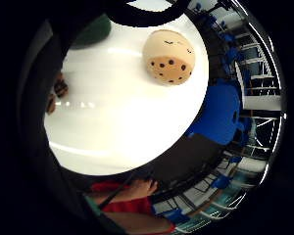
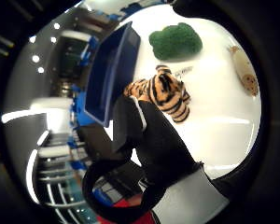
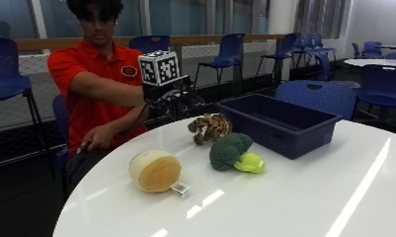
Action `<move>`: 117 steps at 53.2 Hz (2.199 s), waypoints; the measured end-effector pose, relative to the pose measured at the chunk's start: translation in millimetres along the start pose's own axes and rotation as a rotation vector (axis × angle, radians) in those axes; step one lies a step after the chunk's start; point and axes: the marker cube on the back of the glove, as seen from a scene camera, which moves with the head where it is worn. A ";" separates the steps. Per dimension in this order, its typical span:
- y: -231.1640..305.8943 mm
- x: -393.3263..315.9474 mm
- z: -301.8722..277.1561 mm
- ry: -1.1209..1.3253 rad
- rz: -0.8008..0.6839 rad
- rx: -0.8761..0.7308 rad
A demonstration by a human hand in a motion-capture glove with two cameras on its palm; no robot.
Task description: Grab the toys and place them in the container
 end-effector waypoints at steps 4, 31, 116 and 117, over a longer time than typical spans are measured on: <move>-1.5 1.2 0.6 0.005 0.001 0.001; -10.2 28.1 2.3 0.031 0.014 0.006; -111.0 183.0 69.9 0.162 0.242 -0.244; -110.8 183.5 69.5 0.163 0.243 -0.242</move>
